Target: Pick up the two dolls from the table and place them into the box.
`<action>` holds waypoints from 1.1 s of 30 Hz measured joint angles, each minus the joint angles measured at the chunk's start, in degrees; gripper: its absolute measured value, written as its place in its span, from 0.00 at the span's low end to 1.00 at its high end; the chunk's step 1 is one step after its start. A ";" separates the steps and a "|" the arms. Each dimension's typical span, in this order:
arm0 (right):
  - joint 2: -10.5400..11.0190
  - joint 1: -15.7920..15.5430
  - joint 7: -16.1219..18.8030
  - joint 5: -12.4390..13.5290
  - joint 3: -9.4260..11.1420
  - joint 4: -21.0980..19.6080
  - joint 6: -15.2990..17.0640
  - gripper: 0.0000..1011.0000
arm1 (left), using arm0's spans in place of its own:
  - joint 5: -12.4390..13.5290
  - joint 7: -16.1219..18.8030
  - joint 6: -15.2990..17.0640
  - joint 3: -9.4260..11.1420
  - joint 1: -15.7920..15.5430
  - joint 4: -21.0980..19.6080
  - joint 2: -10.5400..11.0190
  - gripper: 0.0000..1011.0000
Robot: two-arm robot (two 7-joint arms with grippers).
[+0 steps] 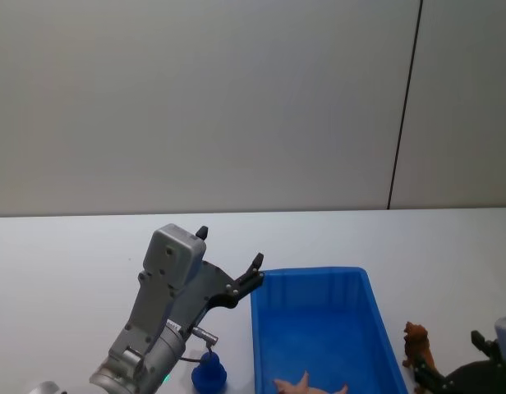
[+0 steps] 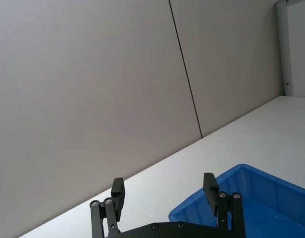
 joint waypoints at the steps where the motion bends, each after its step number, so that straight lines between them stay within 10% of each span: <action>1: -0.08 0.04 0.09 0.04 0.00 0.24 -0.10 0.99 | 0.00 0.00 0.00 0.00 0.00 0.00 0.00 0.99; 14: -1.82 1.89 1.81 -0.10 -0.54 5.39 -1.55 0.99 | 0.00 0.00 0.00 0.00 0.00 0.00 0.00 0.99; 33: -4.34 5.21 3.36 -1.76 -1.43 11.71 -2.34 0.48 | 0.00 0.00 0.00 0.00 0.00 0.00 0.00 0.99</action>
